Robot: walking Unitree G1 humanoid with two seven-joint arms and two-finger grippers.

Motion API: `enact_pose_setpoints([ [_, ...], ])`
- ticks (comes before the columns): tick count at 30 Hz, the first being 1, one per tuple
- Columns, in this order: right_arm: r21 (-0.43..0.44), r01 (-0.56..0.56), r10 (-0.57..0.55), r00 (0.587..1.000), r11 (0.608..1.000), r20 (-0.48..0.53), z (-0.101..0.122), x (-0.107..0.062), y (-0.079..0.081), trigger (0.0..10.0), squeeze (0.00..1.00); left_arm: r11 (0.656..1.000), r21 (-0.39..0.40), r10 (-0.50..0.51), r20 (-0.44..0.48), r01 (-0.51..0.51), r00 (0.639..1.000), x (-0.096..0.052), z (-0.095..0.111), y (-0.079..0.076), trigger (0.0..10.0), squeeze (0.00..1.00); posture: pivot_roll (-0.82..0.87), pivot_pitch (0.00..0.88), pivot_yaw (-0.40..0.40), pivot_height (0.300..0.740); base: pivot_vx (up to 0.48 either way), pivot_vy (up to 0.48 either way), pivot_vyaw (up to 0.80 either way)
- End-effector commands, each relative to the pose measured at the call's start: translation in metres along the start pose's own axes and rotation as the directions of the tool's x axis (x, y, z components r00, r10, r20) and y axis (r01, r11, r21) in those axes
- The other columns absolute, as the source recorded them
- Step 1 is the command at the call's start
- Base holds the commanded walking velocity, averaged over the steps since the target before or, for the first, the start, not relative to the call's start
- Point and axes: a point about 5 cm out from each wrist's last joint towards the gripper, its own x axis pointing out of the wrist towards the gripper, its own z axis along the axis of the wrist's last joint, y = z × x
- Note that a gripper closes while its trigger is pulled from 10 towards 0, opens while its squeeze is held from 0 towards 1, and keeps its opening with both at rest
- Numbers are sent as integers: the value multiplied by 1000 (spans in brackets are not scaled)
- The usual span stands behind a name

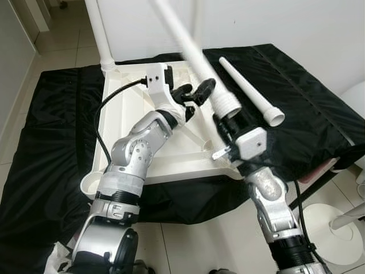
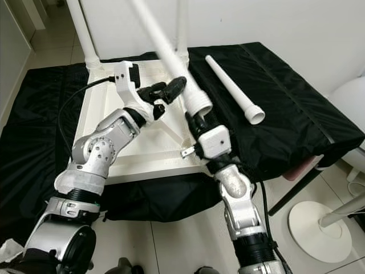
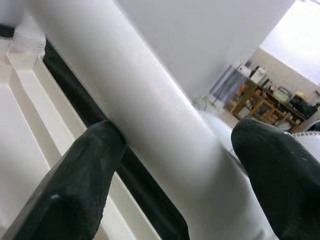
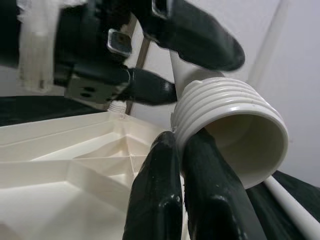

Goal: Building children table

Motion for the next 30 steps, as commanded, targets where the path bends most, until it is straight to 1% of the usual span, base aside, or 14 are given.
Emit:
enact_pose_setpoints([
  [1, -29, -52, 52, 999, 998, 7, -2, -4, 8, 10000, 0, 908, -11, -420, -15, 420, 907, -2, 4, -22, 10000, 0, -61, 25, 66, 740, 0, 0, 0],
  [7, -86, -94, 91, 995, 992, -36, -15, -15, 17, 10000, 0, 898, -84, -433, 11, 433, 901, 2, 16, -20, 10000, 0, -62, 19, 73, 740, 0, 0, 0],
  [10, -86, -94, 91, 995, 992, -36, -15, -15, 17, 10000, 0, 898, -84, -433, 11, 433, 901, 2, 16, -20, 10000, 0, -62, 19, 73, 740, 0, 0, 0],
  [13, -207, -84, 73, 996, 975, -59, -25, -25, 21, 10000, 0, 906, -179, -382, 40, 383, 923, 10, 33, -7, 10000, 0, -65, 11, 92, 740, 0, 0, 0],
  [14, -207, -84, 73, 996, 975, -59, -25, -25, 21, 10000, 0, 906, -179, -382, 40, 383, 923, 10, 33, -7, 10000, 0, -65, 11, 92, 740, 0, 0, 0],
  [17, -315, -62, 39, 996, 947, -80, -33, -36, 21, 10000, 0, 932, -194, -306, 23, 305, 952, 20, 44, 1, 10000, 0, -66, 9, 96, 740, 0, 0, 0],
  [20, -352, -41, 11, 996, 935, -85, -35, -40, 18, 10000, 0, 935, -203, -292, 18, 290, 956, 24, 47, 1, 10000, 0, -67, 9, 94, 740, 0, 0, 0],
  [23, -451, -15, -18, 997, 893, -69, -39, -48, 12, 10000, 0, 944, -202, -268, -1, 262, 963, 33, 54, -1, 10000, 0, -67, 9, 91, 740, 0, 0, 0],
  [25, -451, -15, -18, 997, 893, -69, -39, -48, 12, 10000, 0, 944, -202, -268, -1, 262, 963, 33, 54, -1, 10000, 0, -67, 9, 91, 740, 0, 0, 0],
  [26, -492, -11, -21, 998, 870, -58, -40, -51, 11, 10000, 0, 945, -212, -256, -3, 250, 967, 35, 57, -1, 10000, 0, -65, 9, 85, 740, 0, 0, 0],
  [27, -492, -11, -21, 998, 870, -58, -40, -51, 11, 10000, 0, 945, -212, -256, -3, 250, 967, 35, 57, -1, 10000, 0, -65, 9, 85, 740, 0, 0, 0],
  [28, -529, -14, -17, 998, 849, -54, -41, -53, 10, 10000, 0, 947, -220, -241, -8, 234, 970, 37, 60, 0, 10000, 0, -63, 9, 82, 740, 0, 0, 0],
  [29, -529, -14, -17, 998, 849, -54, -41, -53, 10, 10000, 0, 947, -220, -241, -8, 234, 970, 37, 60, 0, 10000, 0, -63, 9, 82, 740, 0, 0, 0],
  [30, -562, -13, -15, 999, 827, -45, -43, -56, 10, 10000, 0, 951, -215, -233, -20, 224, 972, 38, 63, 2, 10000, 0, -61, 10, 81, 740, 0, 0, 0],
])
